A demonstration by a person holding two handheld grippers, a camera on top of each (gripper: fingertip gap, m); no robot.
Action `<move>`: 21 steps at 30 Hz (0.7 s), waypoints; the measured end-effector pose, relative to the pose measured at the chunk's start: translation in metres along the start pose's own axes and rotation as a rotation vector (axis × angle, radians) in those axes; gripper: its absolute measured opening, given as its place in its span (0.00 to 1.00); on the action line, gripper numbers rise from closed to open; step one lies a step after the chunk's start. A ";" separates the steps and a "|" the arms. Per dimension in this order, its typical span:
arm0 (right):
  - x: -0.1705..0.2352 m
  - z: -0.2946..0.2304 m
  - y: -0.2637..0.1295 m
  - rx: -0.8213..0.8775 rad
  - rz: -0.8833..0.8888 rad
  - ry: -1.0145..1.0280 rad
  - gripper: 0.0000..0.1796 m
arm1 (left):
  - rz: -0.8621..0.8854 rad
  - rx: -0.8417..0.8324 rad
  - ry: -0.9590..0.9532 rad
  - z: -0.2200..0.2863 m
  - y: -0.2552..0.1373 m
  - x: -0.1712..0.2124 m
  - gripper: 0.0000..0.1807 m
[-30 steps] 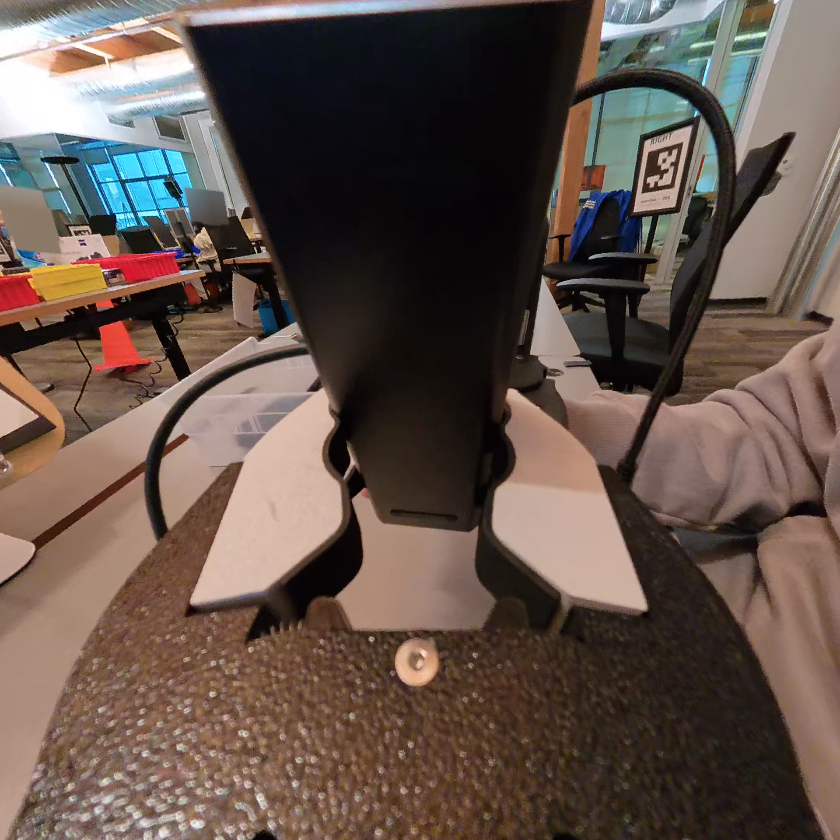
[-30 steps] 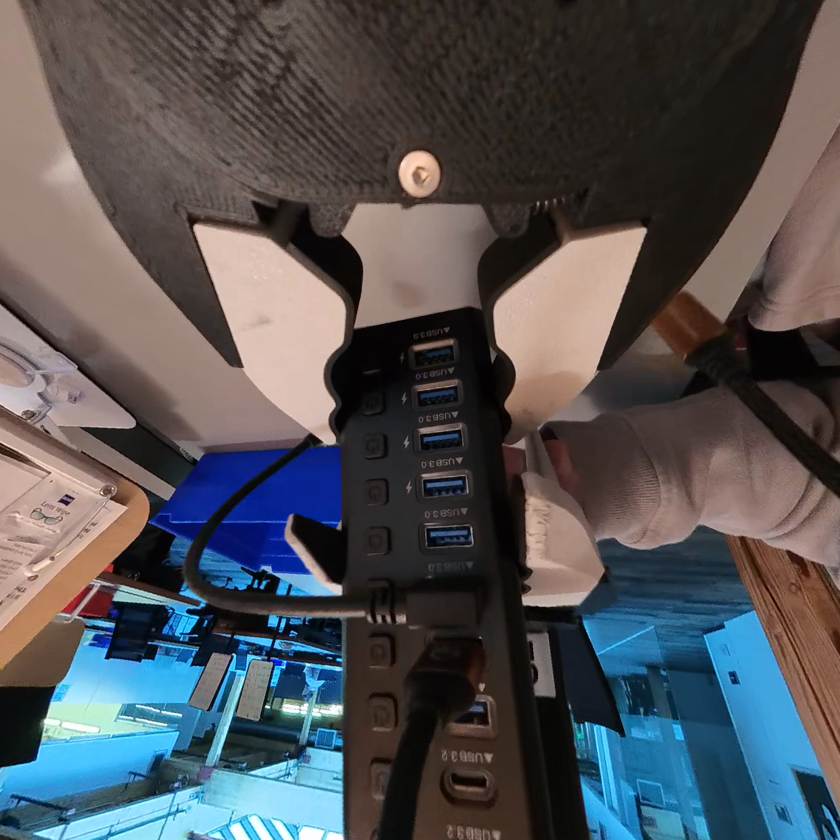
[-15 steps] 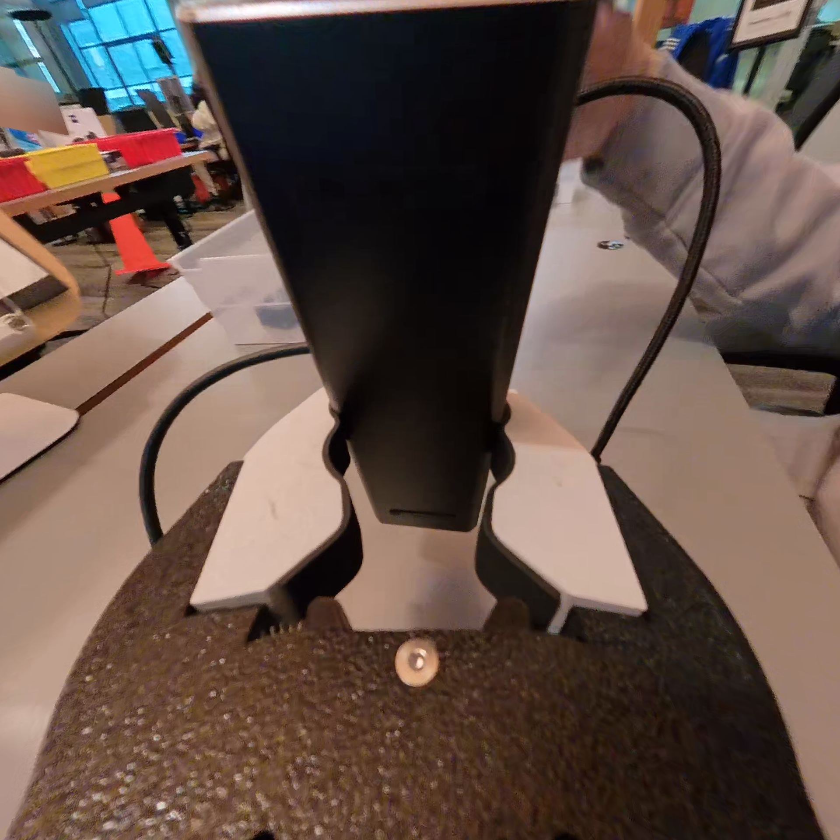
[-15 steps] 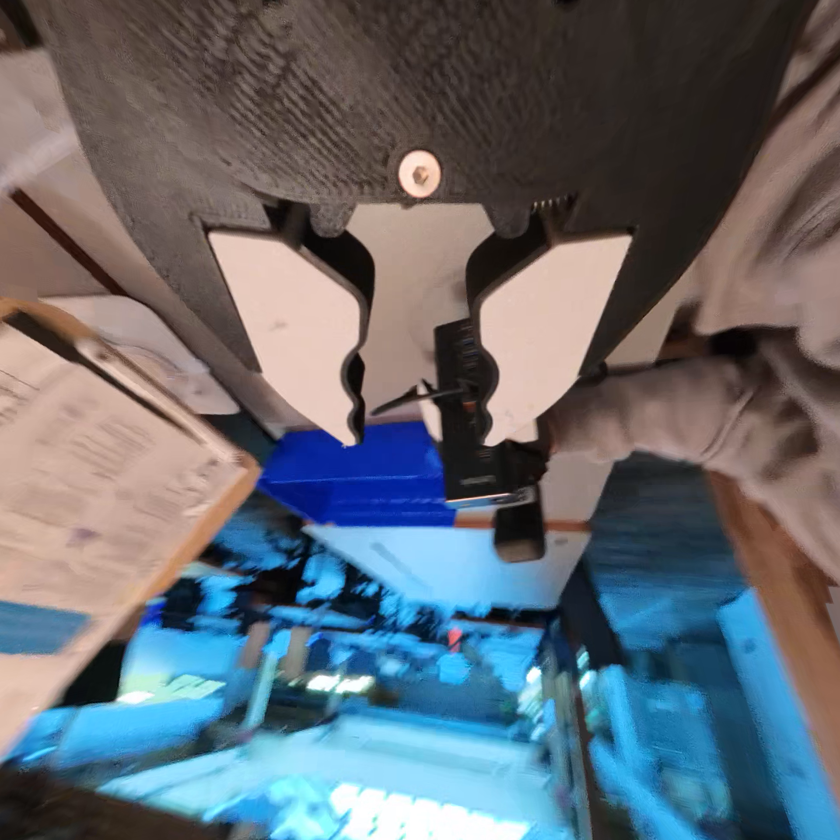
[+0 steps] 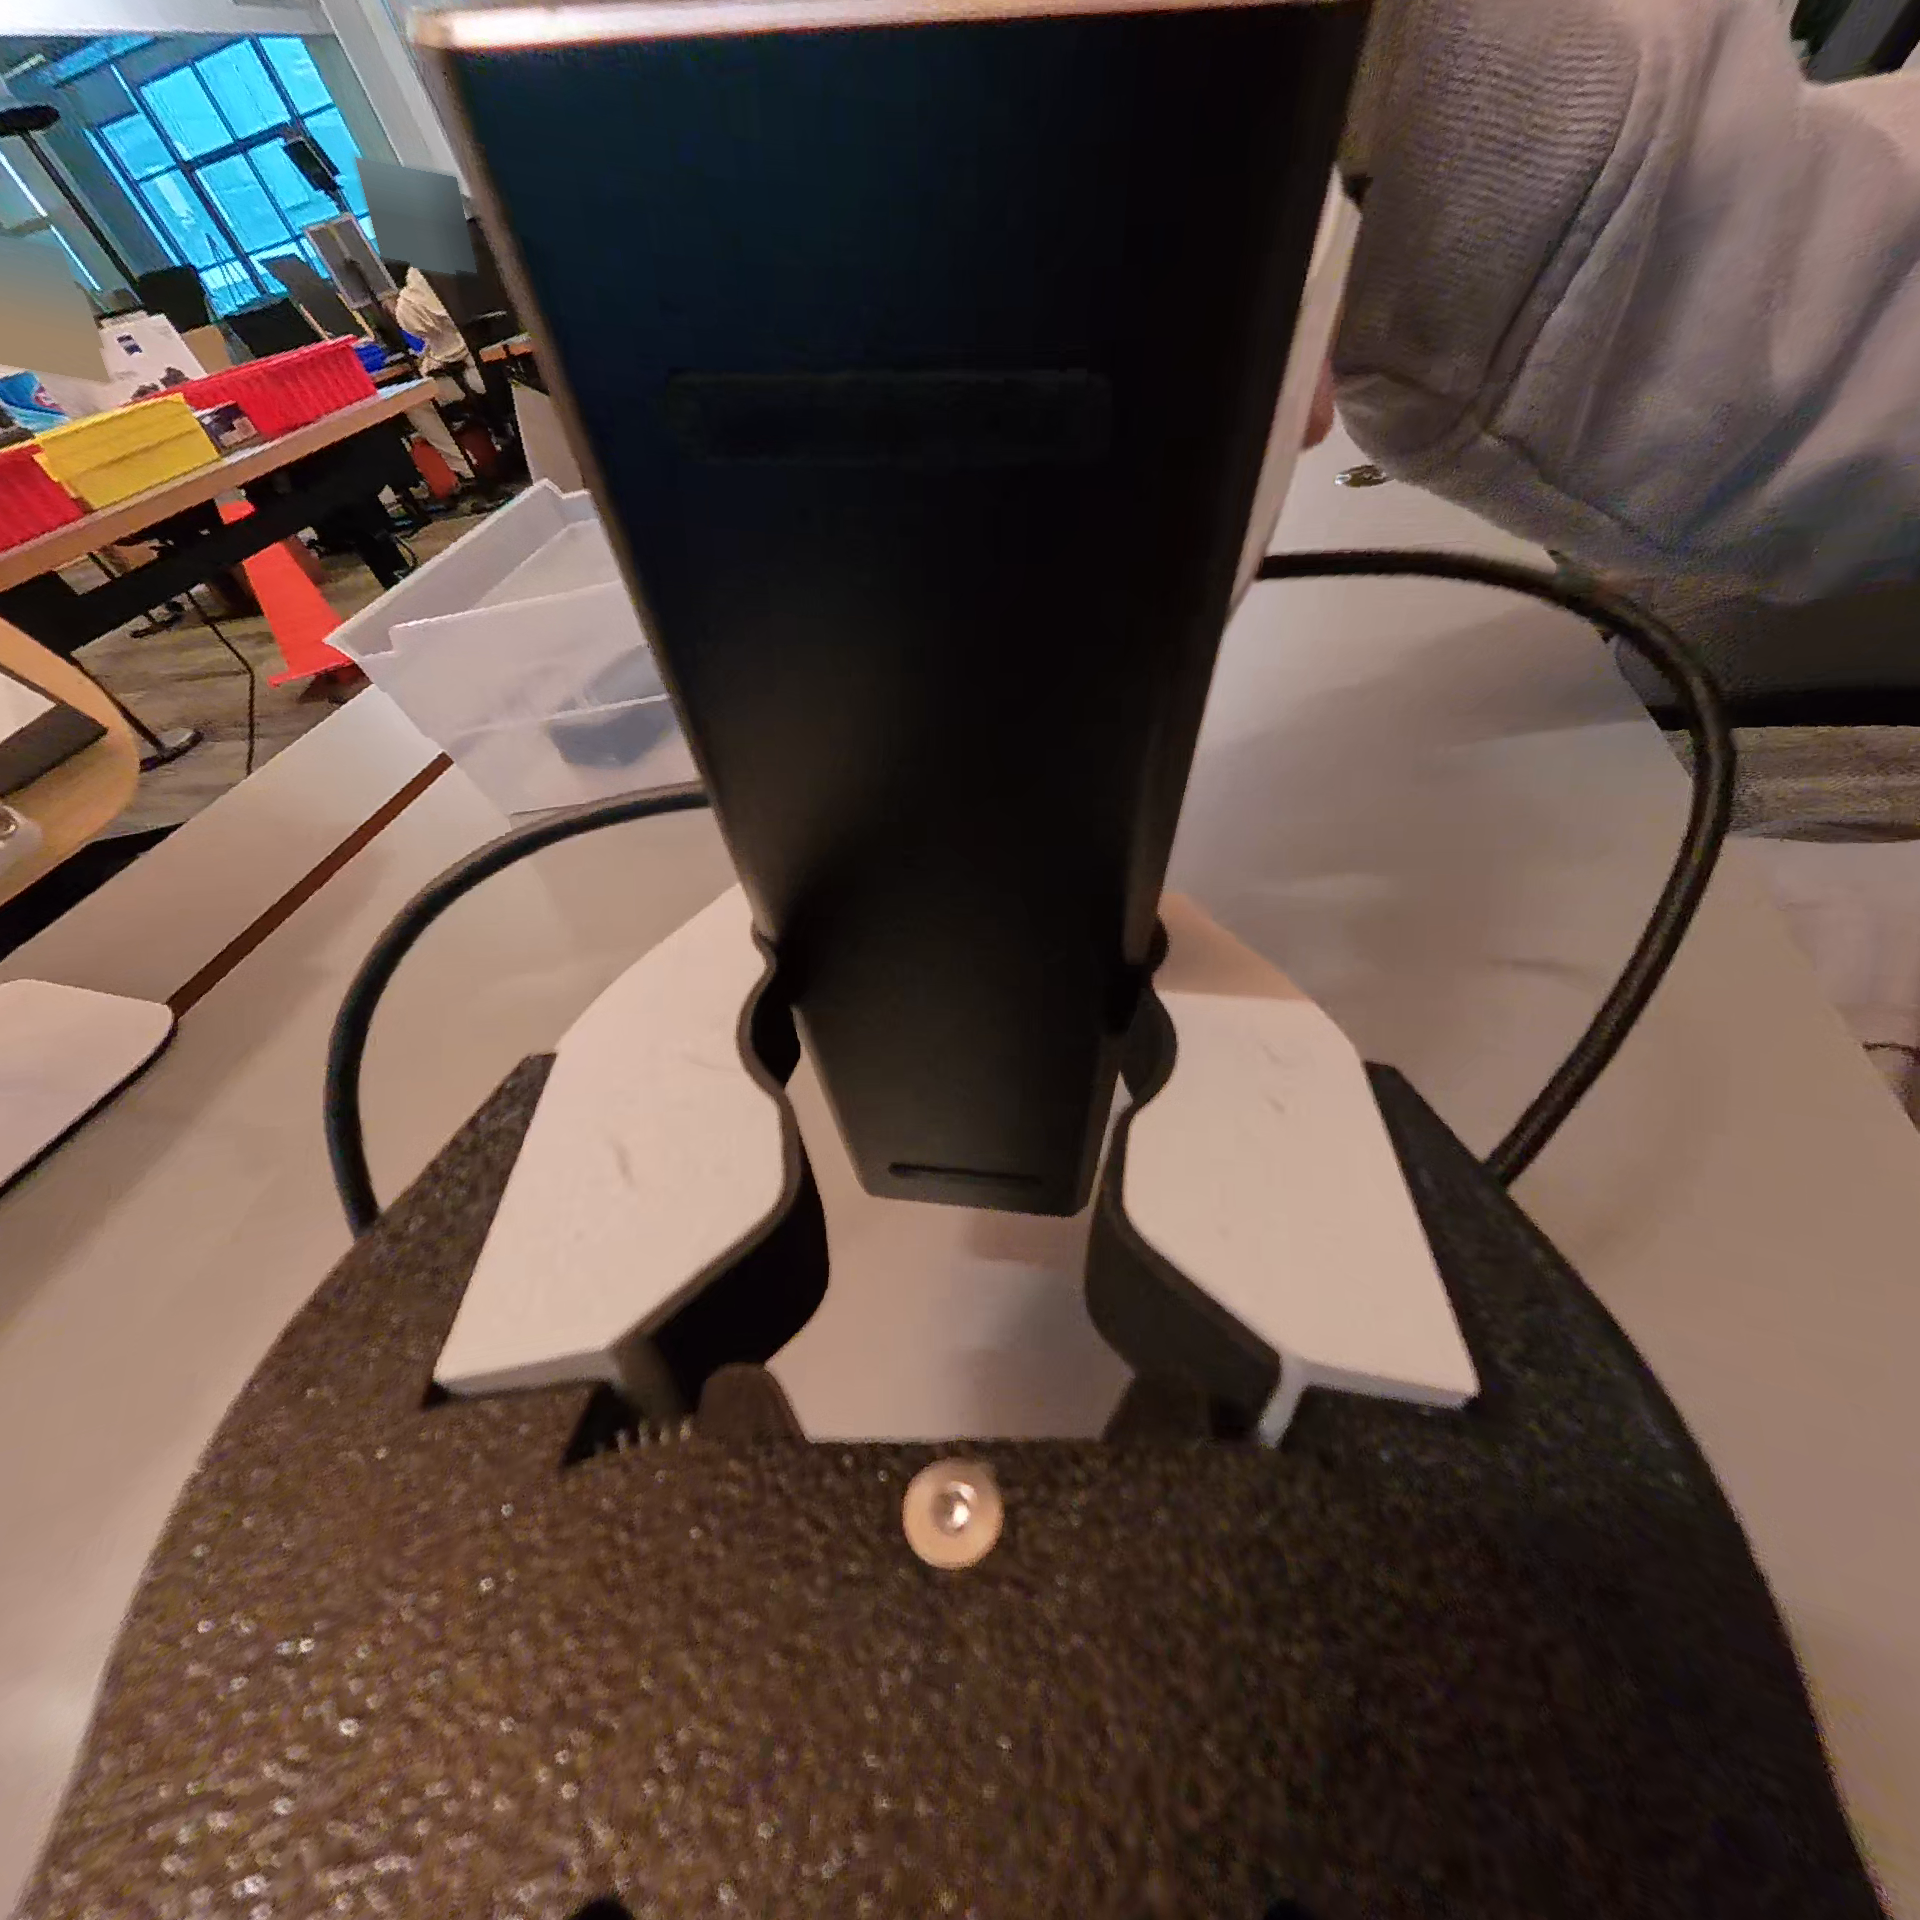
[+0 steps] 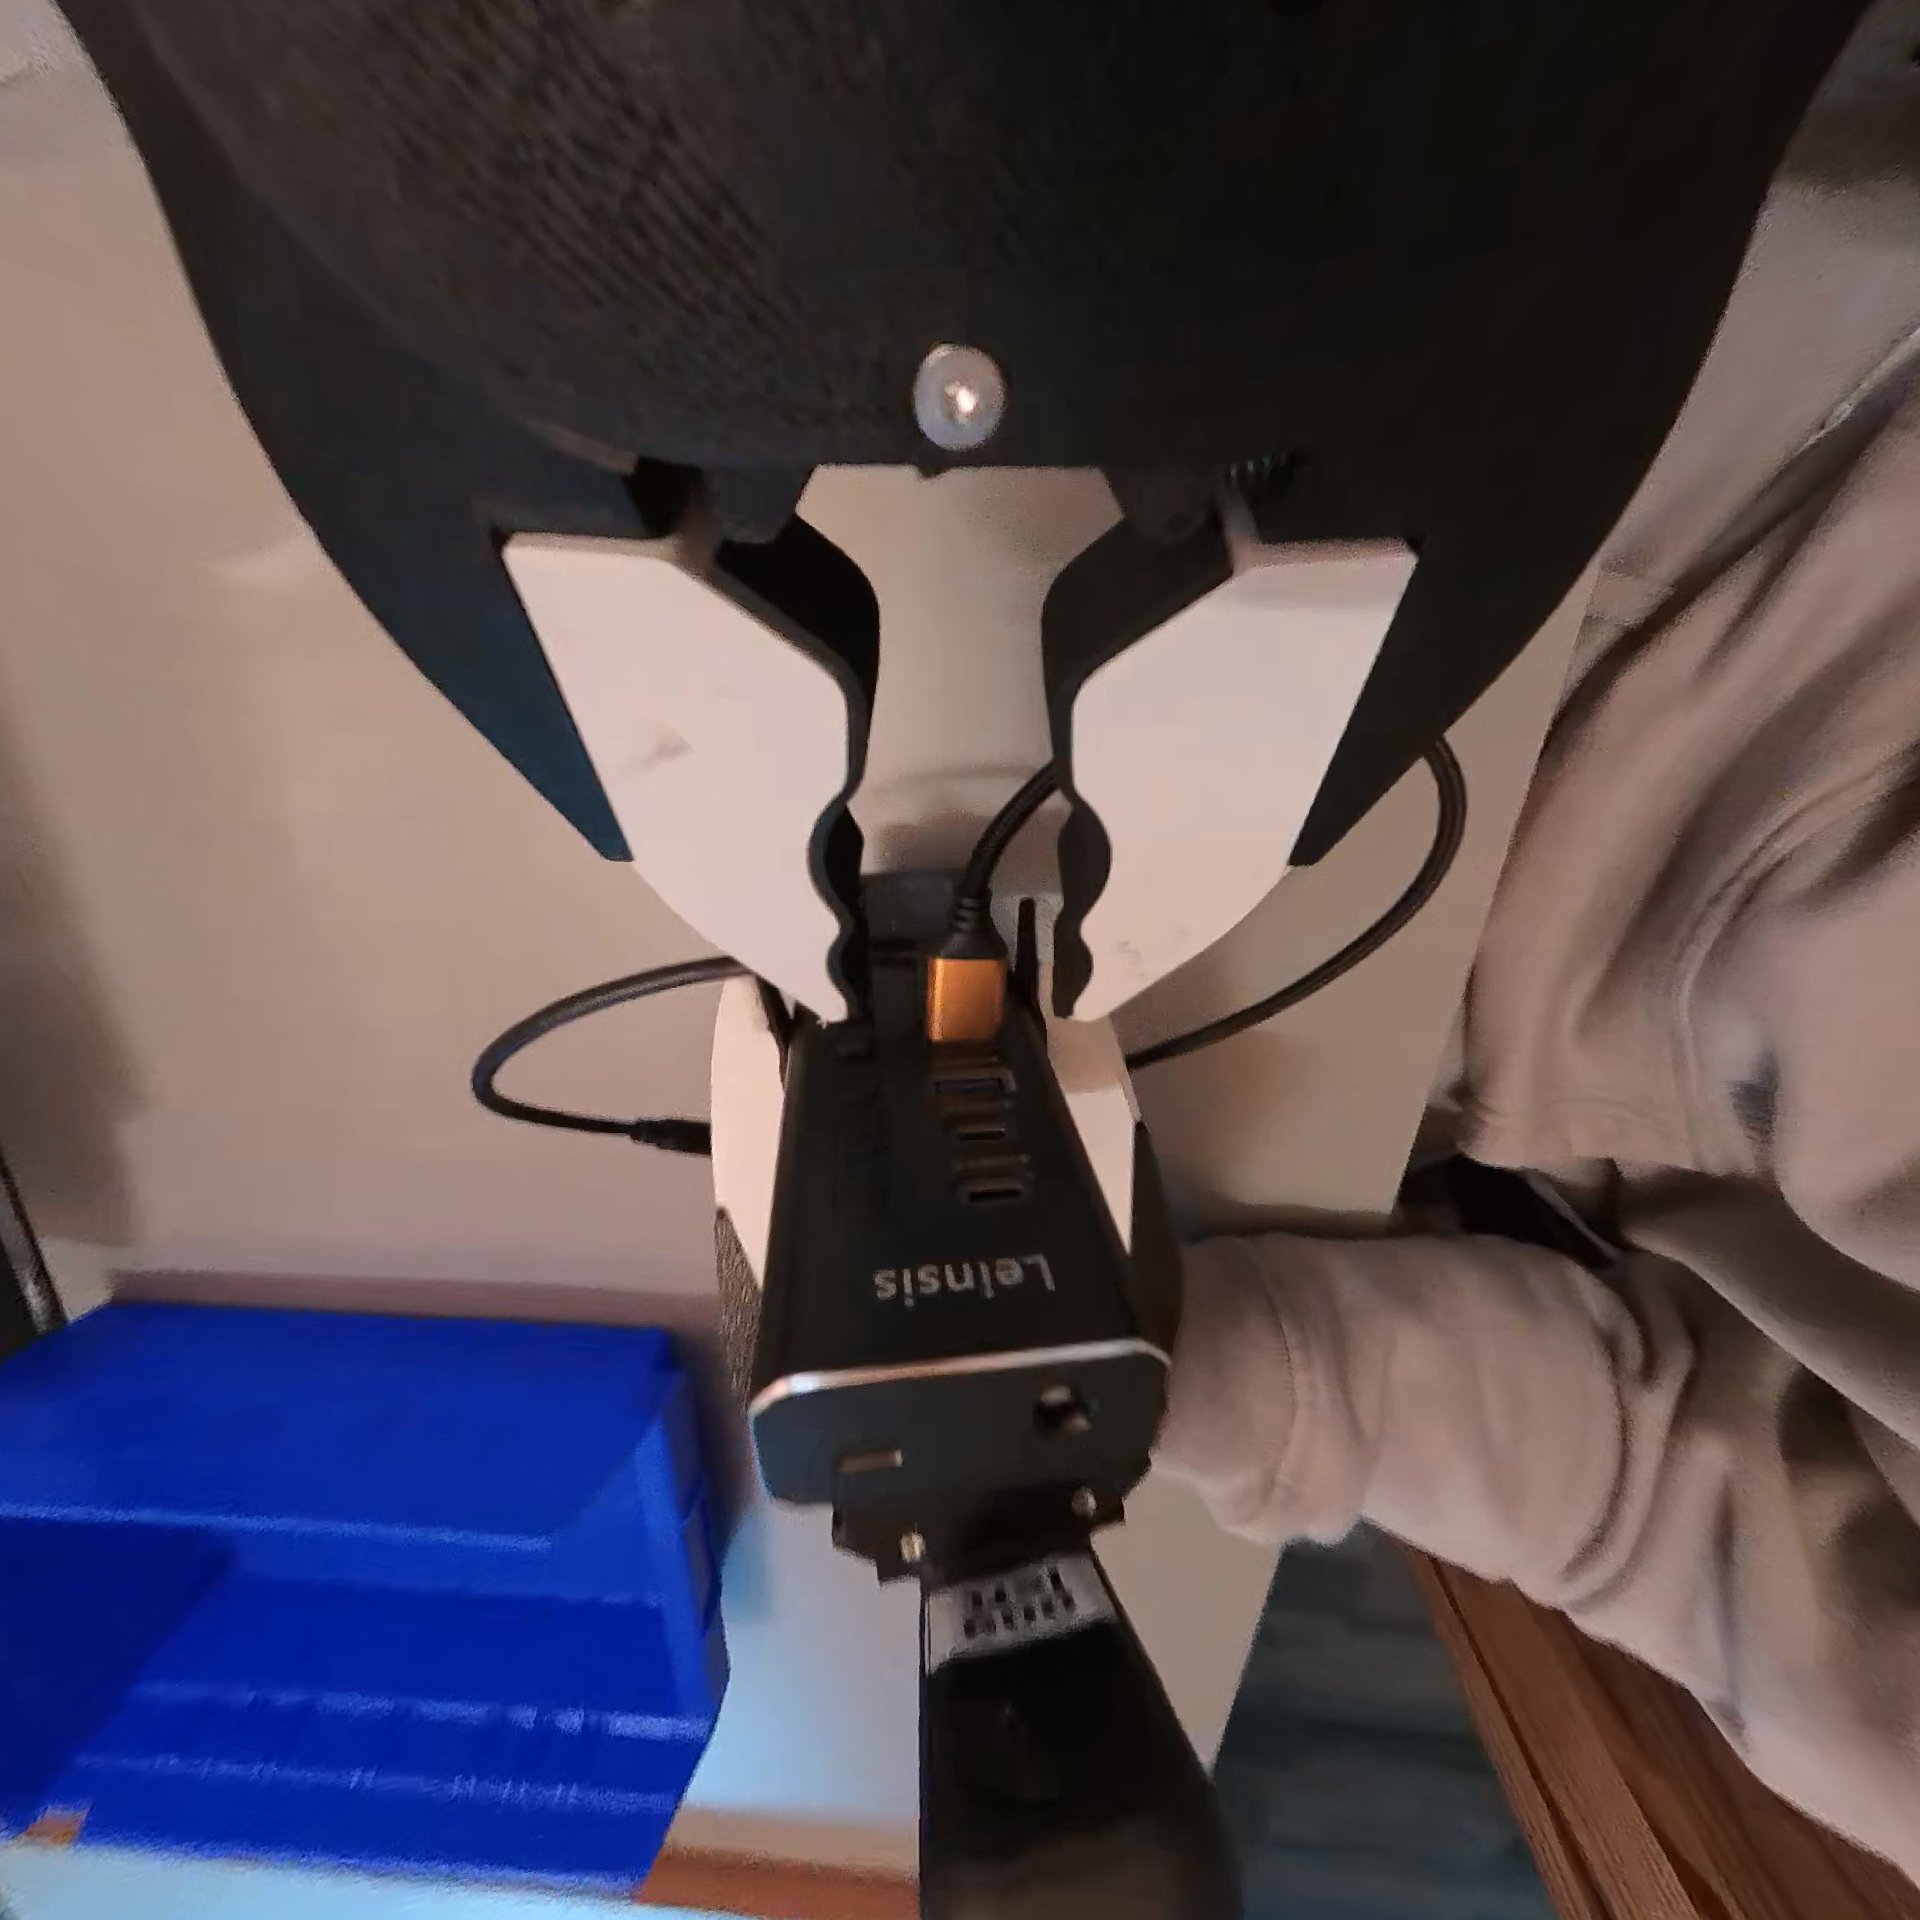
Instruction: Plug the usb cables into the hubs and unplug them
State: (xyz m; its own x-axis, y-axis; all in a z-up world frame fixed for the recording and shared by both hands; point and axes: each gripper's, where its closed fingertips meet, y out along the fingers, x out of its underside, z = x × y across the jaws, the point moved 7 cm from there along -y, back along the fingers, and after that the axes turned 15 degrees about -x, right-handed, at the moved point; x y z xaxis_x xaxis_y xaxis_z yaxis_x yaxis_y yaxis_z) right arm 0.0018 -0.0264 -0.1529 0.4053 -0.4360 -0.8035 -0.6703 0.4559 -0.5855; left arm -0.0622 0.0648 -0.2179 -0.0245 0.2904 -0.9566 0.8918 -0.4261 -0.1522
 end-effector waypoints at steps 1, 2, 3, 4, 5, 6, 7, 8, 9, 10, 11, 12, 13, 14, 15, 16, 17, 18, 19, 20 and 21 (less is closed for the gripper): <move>0.004 0.002 0.003 0.014 -0.041 0.011 0.20 | 0.002 -0.002 0.003 0.001 0.001 0.000 0.34; 0.005 0.002 0.007 0.024 -0.057 0.012 0.20 | 0.003 -0.003 0.007 0.001 0.001 0.000 0.34; 0.005 0.000 0.009 0.015 -0.051 0.000 0.16 | -0.002 -0.004 0.010 0.001 0.001 0.000 0.34; 0.006 -0.001 0.011 0.026 -0.047 -0.014 0.13 | 0.003 -0.009 0.011 0.000 0.000 -0.001 0.34; 0.005 -0.001 0.011 0.060 -0.038 -0.026 0.10 | 0.009 -0.010 0.005 0.000 0.000 -0.001 0.34; 0.005 -0.002 0.011 0.079 -0.024 -0.033 0.09 | 0.017 -0.007 -0.004 -0.001 -0.001 -0.001 0.34; 0.004 -0.003 0.011 0.088 -0.010 -0.044 0.09 | 0.027 -0.006 -0.011 -0.001 -0.002 -0.001 0.34; 0.002 -0.004 0.011 0.098 0.015 -0.058 0.09 | 0.038 -0.001 -0.017 -0.001 -0.003 -0.002 0.34; 0.000 -0.006 0.010 0.107 0.053 -0.062 0.09 | 0.057 0.004 -0.030 -0.001 -0.003 -0.004 0.34; -0.002 -0.008 0.008 0.111 0.087 -0.066 0.09 | 0.079 0.011 -0.047 -0.001 -0.004 -0.007 0.34; -0.003 -0.009 0.007 0.112 0.102 -0.068 0.09 | 0.097 0.018 -0.059 0.000 -0.005 -0.009 0.34; -0.003 -0.010 0.007 0.117 0.094 -0.067 0.09 | 0.105 0.020 -0.057 0.000 -0.005 -0.010 0.34; -0.003 -0.011 0.007 0.123 0.077 -0.065 0.09 | 0.103 0.016 -0.051 0.001 -0.004 -0.010 0.34; -0.003 -0.012 0.007 0.131 0.072 -0.067 0.09 | 0.103 0.016 -0.046 0.002 -0.003 -0.010 0.34; -0.003 -0.013 0.006 0.137 0.081 -0.072 0.09 | 0.110 0.016 -0.046 0.003 -0.003 -0.011 0.34; -0.003 -0.014 0.006 0.137 0.091 -0.069 0.09 | 0.116 0.018 -0.047 0.003 -0.003 -0.011 0.34; -0.003 -0.014 0.005 0.130 0.097 -0.057 0.09 | 0.118 0.018 -0.047 0.003 -0.003 -0.012 0.34; -0.003 -0.015 0.005 0.123 0.101 -0.051 0.09 | 0.122 0.017 -0.044 0.004 -0.003 -0.012 0.34; -0.003 -0.015 0.004 0.122 0.111 -0.049 0.09 | 0.124 0.022 -0.047 0.004 -0.003 -0.013 0.34; -0.003 -0.015 0.004 0.123 0.125 -0.042 0.09 | 0.129 0.024 -0.053 0.005 -0.002 -0.013 0.34; -0.003 -0.015 0.004 0.120 0.141 -0.030 0.09 | 0.133 0.022 -0.057 0.005 -0.002 -0.014 0.34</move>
State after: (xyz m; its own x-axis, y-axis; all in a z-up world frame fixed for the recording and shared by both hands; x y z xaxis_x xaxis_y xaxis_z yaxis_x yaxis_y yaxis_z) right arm -0.0112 -0.0355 -0.1510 0.3320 -0.3390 -0.8803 -0.6438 0.6006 -0.4741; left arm -0.0659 0.0578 -0.2058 0.0671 0.1815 -0.9811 0.8786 -0.4768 -0.0281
